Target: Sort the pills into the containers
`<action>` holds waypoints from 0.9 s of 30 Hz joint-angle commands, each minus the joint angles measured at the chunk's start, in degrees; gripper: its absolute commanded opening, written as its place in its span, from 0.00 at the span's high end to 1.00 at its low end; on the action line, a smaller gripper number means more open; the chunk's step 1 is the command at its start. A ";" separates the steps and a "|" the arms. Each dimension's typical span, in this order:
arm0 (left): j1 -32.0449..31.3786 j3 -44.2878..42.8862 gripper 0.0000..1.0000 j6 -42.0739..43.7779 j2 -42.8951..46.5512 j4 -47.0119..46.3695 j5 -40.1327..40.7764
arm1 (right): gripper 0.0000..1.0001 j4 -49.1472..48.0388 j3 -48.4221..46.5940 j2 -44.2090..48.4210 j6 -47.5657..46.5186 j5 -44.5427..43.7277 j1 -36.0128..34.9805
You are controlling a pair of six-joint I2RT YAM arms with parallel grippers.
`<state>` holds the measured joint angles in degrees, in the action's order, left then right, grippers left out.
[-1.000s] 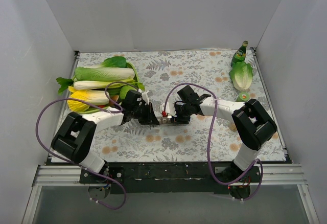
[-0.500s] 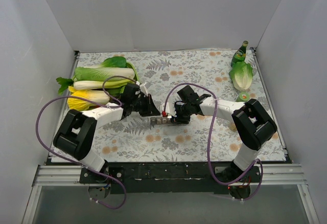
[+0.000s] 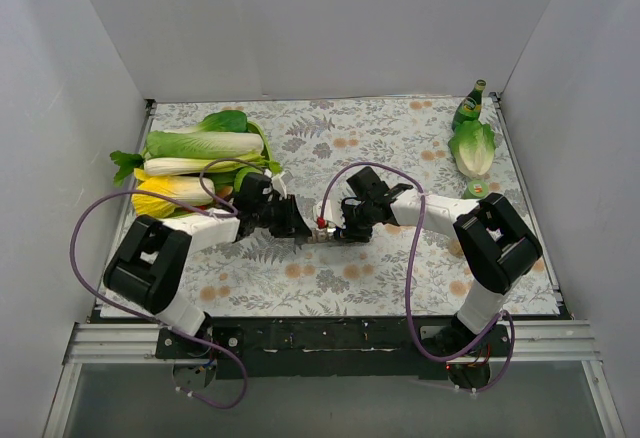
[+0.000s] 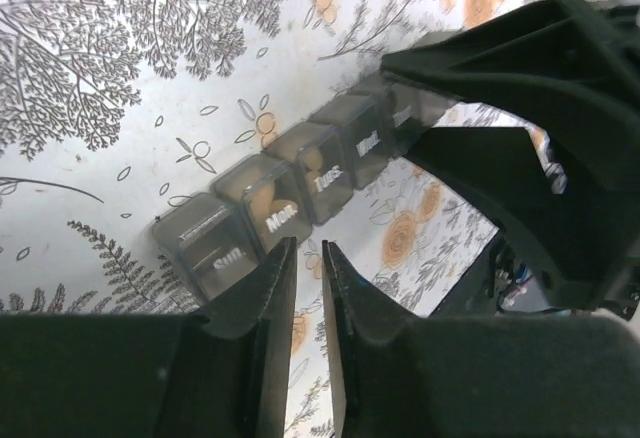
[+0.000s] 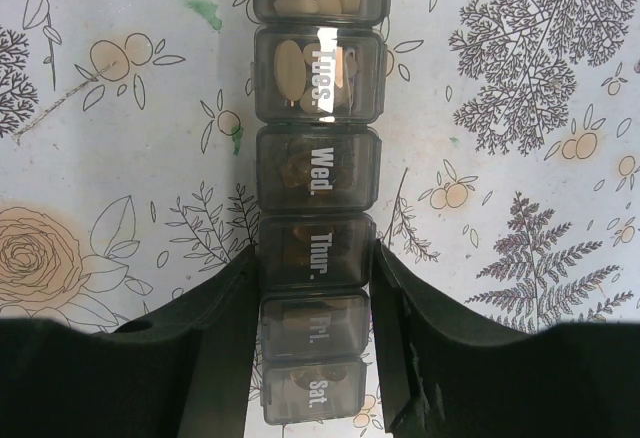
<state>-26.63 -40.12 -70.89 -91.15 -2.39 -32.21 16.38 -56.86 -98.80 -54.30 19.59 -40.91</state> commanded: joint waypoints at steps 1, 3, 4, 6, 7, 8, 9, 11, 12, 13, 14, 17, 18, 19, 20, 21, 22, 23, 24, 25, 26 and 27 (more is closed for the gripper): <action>0.18 -0.57 0.69 0.40 11.23 0.02 4.68 | 0.58 5.06 1.58 -4.12 -0.19 -1.67 -0.40; 0.27 -0.14 0.58 1.10 14.67 -0.42 6.09 | 0.51 5.33 1.40 -4.03 -0.28 -1.49 -0.49; 0.44 0.21 0.47 1.46 16.17 -0.59 7.58 | 0.43 5.41 1.23 -3.85 -0.36 -1.14 -0.40; 0.88 1.79 0.36 2.86 21.09 -0.86 9.34 | 0.34 5.68 0.96 -3.33 -0.37 -0.61 -0.40; 0.97 2.41 0.32 3.47 22.93 -0.77 10.22 | 0.26 5.85 0.61 -2.72 -0.45 0.35 -0.40; 1.14 2.94 0.21 3.92 26.17 -0.34 12.67 | 0.21 6.03 0.35 -2.10 -0.28 0.62 -0.40; 1.41 4.16 0.16 4.62 28.12 -0.07 13.65 | 0.10 6.38 0.00 -1.66 0.42 1.06 -0.32; 1.84 4.87 0.02 5.24 33.55 0.89 17.06 | 0.09 7.08 -1.41 -0.08 1.21 1.85 -0.05; 2.02 5.22 0.02 5.76 35.33 1.42 17.96 | 0.07 8.04 -1.93 0.54 1.83 2.02 0.12; 2.20 5.23 0.02 6.20 36.91 1.69 18.58 | 0.07 8.66 -2.63 1.76 2.27 2.20 0.39; 2.46 4.96 0.02 6.55 38.75 3.52 20.06 | 0.07 9.10 -3.95 2.56 2.97 2.29 0.91; 2.81 2.25 0.02 7.78 43.33 7.64 22.09 | 0.05 12.35 -6.84 6.07 5.69 2.82 2.49; 2.81 1.19 0.02 8.40 44.47 8.88 22.79 | 0.05 13.23 -7.64 7.21 6.48 2.90 2.85; 2.90 -0.30 0.02 9.01 44.66 10.46 23.24 | 0.04 14.89 -8.35 9.92 7.71 2.99 3.37; 2.82 -3.18 0.02 9.54 44.75 13.61 23.68 | 0.04 15.26 -9.31 11.43 8.77 2.21 4.16; 2.81 -4.95 0.02 9.98 44.84 15.21 24.29 | 0.04 15.35 -11.06 12.92 9.91 0.98 4.51; 2.81 -6.45 0.02 10.25 45.01 16.62 24.64 | 0.04 15.52 -12.38 15.89 10.88 -1.03 5.13; 2.81 -9.42 0.02 11.03 45.10 18.98 24.82 | 0.03 16.57 -13.79 17.14 12.54 -1.57 7.05; 2.90 -10.76 0.02 11.39 45.19 19.96 25.17 | 0.03 17.88 -18.07 18.81 13.43 -1.75 8.46; 2.82 -12.08 0.02 11.74 45.36 20.84 25.44 | 0.03 18.50 -20.37 19.08 15.96 -1.49 10.47; 2.90 -13.65 0.02 12.26 45.36 22.50 25.61 | 0.03 18.42 -22.40 19.17 21.99 -1.14 15.37; 2.90 -16.11 0.02 12.53 45.45 23.13 25.61 | 0.03 17.64 -24.16 19.96 25.18 -0.62 18.20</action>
<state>-24.10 -49.01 -61.52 -47.20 13.65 -9.17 33.23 -72.23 -82.91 -42.68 19.44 -32.38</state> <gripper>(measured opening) 0.981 0.971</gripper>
